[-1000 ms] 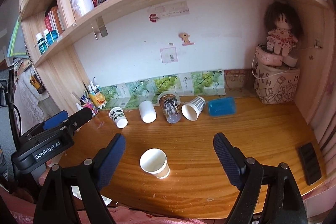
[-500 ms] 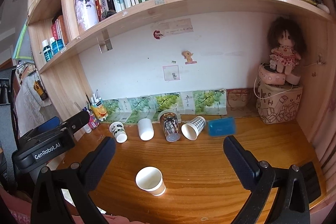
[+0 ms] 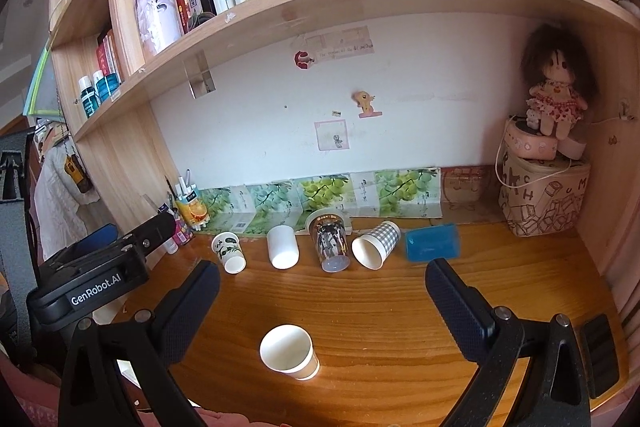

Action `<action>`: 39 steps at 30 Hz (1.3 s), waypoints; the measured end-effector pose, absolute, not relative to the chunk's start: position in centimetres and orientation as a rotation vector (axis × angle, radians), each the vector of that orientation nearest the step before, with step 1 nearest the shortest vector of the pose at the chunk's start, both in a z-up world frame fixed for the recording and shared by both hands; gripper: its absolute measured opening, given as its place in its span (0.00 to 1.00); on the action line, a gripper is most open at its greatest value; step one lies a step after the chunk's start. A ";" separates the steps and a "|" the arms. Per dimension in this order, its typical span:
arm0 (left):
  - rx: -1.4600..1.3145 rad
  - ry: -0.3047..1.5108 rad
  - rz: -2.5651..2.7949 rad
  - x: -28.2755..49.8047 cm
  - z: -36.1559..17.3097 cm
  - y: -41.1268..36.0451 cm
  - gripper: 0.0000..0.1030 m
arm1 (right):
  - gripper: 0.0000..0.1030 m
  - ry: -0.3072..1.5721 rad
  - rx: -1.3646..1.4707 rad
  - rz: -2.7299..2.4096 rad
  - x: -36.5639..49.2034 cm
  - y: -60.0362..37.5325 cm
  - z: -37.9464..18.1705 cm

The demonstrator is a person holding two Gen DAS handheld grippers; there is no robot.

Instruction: Flip cup upright

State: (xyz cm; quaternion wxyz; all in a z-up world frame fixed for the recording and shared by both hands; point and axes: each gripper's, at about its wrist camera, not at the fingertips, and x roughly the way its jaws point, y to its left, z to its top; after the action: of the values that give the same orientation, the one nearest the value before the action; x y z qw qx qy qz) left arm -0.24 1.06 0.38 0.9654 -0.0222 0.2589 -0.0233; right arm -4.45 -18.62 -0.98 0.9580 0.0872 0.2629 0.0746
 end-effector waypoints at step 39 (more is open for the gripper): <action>-0.023 0.536 -0.066 0.4 0.4 0.7 1.00 | 1.00 0.550 0.174 0.168 -3.9 -18.4 -1.0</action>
State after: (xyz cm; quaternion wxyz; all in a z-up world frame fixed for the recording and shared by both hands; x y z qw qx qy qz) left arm 0.42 0.74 0.37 0.9637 -0.0115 0.2646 -0.0324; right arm -3.95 -18.43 -1.04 0.9552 0.0859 0.2708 0.0827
